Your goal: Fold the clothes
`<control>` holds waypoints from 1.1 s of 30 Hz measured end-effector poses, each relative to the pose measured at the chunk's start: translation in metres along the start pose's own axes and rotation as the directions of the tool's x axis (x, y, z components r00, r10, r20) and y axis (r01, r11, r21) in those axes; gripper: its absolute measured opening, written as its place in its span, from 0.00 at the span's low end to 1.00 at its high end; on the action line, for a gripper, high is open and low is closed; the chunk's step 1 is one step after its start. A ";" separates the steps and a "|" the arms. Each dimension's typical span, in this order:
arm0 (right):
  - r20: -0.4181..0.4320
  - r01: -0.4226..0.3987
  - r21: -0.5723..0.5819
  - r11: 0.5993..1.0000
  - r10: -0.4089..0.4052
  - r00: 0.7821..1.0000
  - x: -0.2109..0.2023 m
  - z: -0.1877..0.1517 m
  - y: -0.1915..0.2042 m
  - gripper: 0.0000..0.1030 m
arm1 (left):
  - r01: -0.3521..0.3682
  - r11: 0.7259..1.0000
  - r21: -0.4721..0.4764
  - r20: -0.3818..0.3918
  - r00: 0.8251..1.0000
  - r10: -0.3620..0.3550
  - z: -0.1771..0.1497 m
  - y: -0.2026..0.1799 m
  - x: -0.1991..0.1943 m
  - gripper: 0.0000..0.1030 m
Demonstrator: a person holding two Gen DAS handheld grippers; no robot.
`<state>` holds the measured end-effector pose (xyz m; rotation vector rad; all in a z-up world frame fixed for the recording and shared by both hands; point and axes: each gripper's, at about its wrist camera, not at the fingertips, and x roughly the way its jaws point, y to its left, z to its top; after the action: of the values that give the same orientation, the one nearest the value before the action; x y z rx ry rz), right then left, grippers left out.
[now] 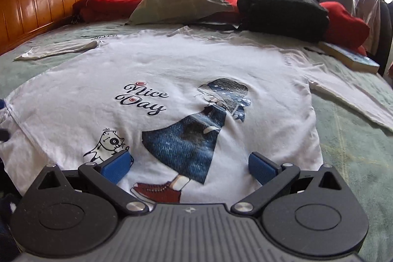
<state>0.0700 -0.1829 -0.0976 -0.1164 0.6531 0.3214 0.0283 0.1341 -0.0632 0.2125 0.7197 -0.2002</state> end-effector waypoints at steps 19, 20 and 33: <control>0.046 -0.051 -0.059 0.997 0.054 0.998 -0.052 -0.044 -0.008 1.00 | -0.082 0.995 -0.051 0.043 0.996 0.084 0.001 -0.065 0.005 0.95; 0.036 -0.057 -0.075 0.996 0.060 0.998 -0.056 -0.044 -0.008 1.00 | -0.095 0.995 -0.027 0.046 0.994 0.096 0.003 -0.069 0.002 0.95; 0.065 0.016 -0.063 0.998 -0.012 0.998 -0.074 -0.060 -0.028 1.00 | -0.072 0.994 -0.079 0.051 0.996 0.076 0.023 -0.101 0.027 0.96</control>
<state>-0.0107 -0.2410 -0.0990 -0.1708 0.5777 0.3313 0.0370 0.0281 -0.0775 0.1595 0.6635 -0.1072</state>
